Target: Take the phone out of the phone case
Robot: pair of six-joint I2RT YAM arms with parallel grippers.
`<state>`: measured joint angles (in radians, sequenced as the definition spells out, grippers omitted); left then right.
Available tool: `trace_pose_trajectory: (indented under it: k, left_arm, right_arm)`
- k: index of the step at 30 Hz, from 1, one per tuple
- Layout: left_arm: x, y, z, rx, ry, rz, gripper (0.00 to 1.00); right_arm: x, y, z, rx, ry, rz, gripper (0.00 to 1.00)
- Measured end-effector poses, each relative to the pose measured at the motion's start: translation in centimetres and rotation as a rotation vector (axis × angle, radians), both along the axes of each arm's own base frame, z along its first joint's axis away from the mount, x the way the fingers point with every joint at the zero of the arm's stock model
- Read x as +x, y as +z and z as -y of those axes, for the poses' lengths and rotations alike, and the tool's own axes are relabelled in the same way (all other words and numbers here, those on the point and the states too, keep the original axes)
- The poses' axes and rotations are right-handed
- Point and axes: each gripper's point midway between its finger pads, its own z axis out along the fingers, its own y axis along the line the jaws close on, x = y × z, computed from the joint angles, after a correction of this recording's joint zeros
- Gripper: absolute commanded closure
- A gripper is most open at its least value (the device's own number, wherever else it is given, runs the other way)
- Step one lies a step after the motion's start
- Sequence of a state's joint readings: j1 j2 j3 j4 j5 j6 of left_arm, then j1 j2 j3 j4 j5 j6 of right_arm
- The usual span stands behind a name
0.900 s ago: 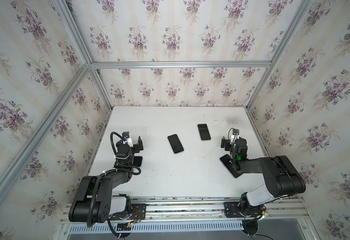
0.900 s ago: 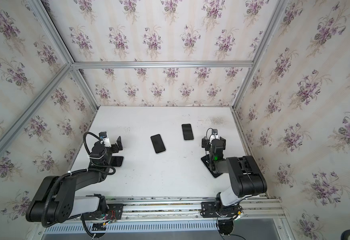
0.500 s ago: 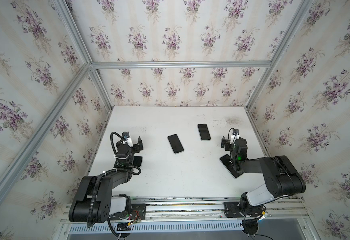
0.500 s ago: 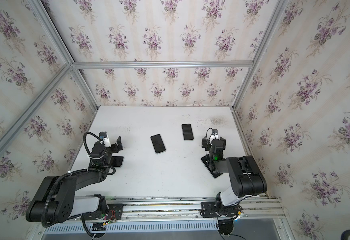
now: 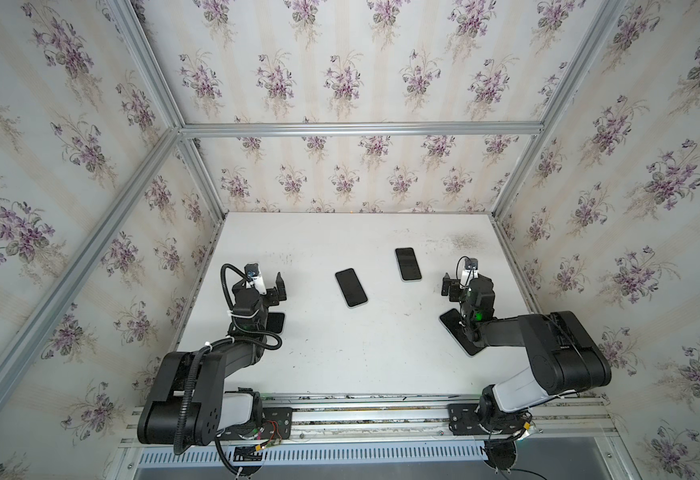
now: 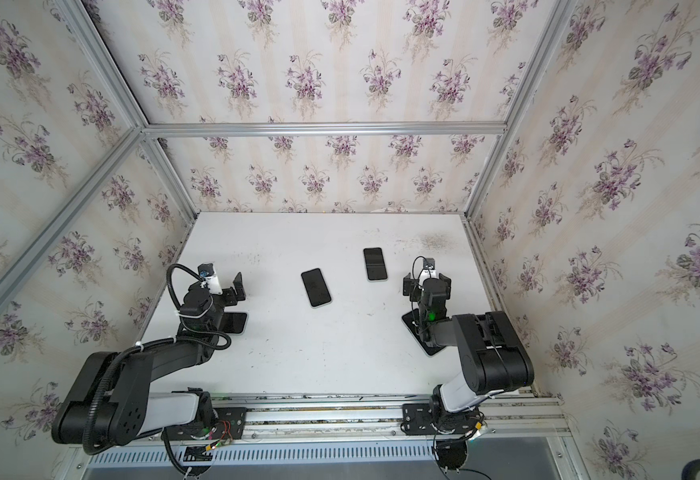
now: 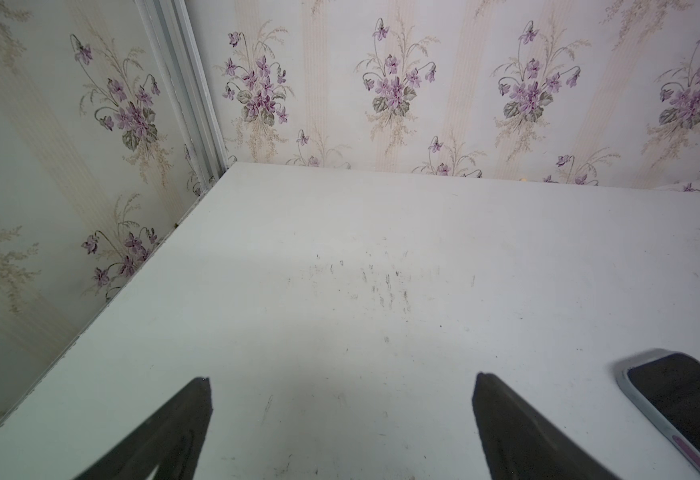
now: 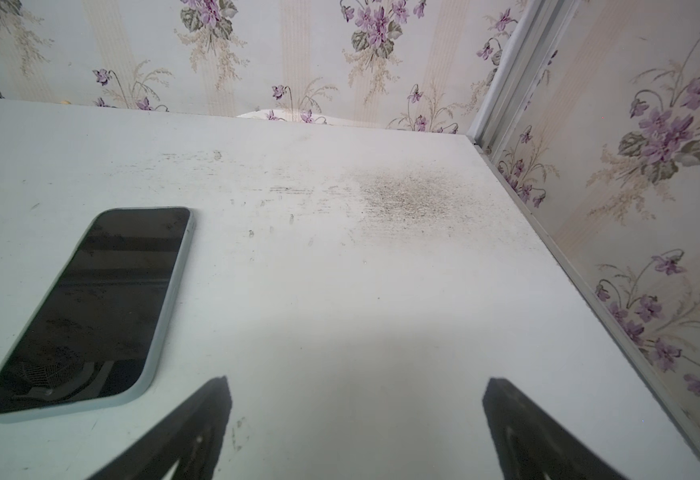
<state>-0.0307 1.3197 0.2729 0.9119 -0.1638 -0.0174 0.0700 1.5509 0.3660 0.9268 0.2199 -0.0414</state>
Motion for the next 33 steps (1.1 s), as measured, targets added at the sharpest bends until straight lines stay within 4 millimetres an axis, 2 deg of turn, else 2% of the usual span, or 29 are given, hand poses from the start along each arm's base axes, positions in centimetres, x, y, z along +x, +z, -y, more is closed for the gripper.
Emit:
trace_pose_trajectory:
  k: [13, 16, 19, 22, 24, 26, 29, 33]
  left_arm:
    - [0.0, 0.0, 0.0, 0.000, 0.000, 0.000, 0.00]
    - [-0.1, 0.3, 0.0, 0.000, 0.000, 0.004, 0.00]
    - [-0.4, 2.5, 0.0, 0.003, 0.007, 0.036, 0.00]
    - [-0.7, 6.9, 0.9, -0.018, -0.008, 0.107, 0.00]
    - [-1.4, 9.0, 1.7, -0.063, -0.026, 0.122, 0.00]
    - [-2.1, 10.4, 3.0, -0.110, -0.054, 0.119, 0.00]
    - [-3.8, 12.4, 6.3, -0.190, -0.165, 0.110, 0.00]
    - [-6.1, 14.9, 9.9, -0.297, -0.301, 0.062, 0.00]
  right_arm:
    - [-0.1, 0.2, -0.2, 0.004, 0.011, -0.001, 0.01]
    - [-0.4, 2.2, -0.1, 0.002, 0.003, 0.027, 0.01]
    - [-1.2, 5.1, -0.2, 0.010, -0.013, 0.063, 0.01]
    - [-1.9, 9.2, -1.1, 0.067, 0.003, 0.109, 0.01]
    - [-2.6, 12.0, -2.3, 0.109, 0.035, 0.130, 0.01]
    - [-3.4, 13.7, -4.1, 0.145, 0.092, 0.120, 0.01]
    - [-4.8, 14.9, -5.8, 0.221, 0.154, 0.059, 0.00]
    - [-7.1, 14.4, -8.1, 0.289, 0.231, -0.095, 0.01]
